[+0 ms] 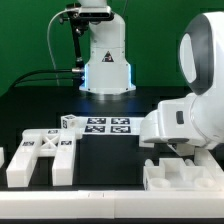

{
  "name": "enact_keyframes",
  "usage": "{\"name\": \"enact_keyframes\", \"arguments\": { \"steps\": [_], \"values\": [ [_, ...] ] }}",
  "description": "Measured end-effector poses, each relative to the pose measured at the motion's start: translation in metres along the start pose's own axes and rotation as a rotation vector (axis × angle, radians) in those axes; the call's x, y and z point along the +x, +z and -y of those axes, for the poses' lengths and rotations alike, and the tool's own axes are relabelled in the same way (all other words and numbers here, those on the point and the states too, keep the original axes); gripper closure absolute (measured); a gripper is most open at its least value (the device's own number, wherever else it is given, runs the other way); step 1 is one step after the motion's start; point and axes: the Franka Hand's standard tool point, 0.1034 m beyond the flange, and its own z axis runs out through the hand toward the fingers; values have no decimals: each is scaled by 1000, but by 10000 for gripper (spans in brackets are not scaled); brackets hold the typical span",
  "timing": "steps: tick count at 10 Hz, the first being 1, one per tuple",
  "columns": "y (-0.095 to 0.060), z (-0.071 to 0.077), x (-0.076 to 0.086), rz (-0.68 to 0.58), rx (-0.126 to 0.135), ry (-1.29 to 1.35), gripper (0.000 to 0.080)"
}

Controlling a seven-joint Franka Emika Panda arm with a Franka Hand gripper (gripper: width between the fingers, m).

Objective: Assemble chair

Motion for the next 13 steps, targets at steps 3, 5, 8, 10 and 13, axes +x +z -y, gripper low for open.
{"name": "enact_keyframes", "arguments": {
  "steps": [3, 5, 8, 10, 13],
  "values": [
    [-45, -34, -14, -23, 24, -13, 518],
    [-90, -53, -40, -62, 43, -10, 518],
    [-126, -60, -41, -292, 56, -4, 518],
    [-135, -60, -37, -459, 68, 0, 517],
    [-177, -63, -15, -657, 75, -33, 517]
  ]
}}
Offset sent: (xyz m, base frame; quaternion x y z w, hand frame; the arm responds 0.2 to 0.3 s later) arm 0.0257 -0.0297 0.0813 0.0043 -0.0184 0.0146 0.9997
